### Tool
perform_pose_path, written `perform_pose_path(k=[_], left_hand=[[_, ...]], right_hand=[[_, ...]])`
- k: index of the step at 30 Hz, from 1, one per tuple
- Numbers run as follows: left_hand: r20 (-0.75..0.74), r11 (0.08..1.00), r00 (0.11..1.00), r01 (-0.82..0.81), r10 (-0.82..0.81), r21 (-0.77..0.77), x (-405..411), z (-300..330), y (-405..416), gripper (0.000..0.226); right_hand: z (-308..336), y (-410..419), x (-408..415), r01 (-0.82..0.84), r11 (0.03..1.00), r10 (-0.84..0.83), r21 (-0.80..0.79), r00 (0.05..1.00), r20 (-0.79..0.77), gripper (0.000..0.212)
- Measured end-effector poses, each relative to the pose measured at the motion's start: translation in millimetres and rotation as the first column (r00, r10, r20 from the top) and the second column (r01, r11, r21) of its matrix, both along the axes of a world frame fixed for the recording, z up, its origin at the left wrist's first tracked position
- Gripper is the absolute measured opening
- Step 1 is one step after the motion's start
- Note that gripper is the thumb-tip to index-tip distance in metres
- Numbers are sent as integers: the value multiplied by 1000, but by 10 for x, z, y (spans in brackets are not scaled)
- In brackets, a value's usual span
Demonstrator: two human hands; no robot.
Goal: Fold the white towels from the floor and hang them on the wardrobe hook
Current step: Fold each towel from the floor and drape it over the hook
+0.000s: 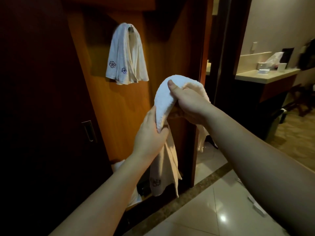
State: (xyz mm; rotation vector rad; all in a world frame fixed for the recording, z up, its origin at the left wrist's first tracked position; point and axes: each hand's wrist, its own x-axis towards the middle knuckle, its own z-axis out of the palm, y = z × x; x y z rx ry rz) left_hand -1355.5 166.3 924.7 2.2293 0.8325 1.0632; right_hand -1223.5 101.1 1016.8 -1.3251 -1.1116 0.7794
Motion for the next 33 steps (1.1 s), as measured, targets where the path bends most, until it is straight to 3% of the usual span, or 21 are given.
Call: perform_pose_path(k=[7,10,14,20,24,29,31,33], left_hand=[[-15,993,993,-114,114,23,13,-81,150,54],[52,998,998,-37,39,-41,-14,-119,174,47],[104,986,994,38,-21,-164,-97,-201,207,51],[188,974,982,7,36,-225,-171,-416,314,30],[214,923,976,50,36,-381,-268,-549,451,12],[75,900,996,-18,56,-436,-451,-871,633,17],[67,901,996,-24,59,-434,-503,-926,662,21],[104,900,992,-16,68,-435,-549,-943,681,31]], right_hand=[[136,2,41,73,997,-73,7,997,-34,43],[196,35,26,93,995,-85,31,978,-192,44],[326,94,-12,173,981,-121,89,900,-419,64],[419,221,33,258,962,-184,87,851,-491,64],[423,286,66,317,943,-199,104,782,-590,59],[453,335,138,346,929,-196,131,759,-621,51],[417,366,151,336,935,-199,117,767,-611,32],[369,393,174,358,928,-217,101,742,-635,28]])
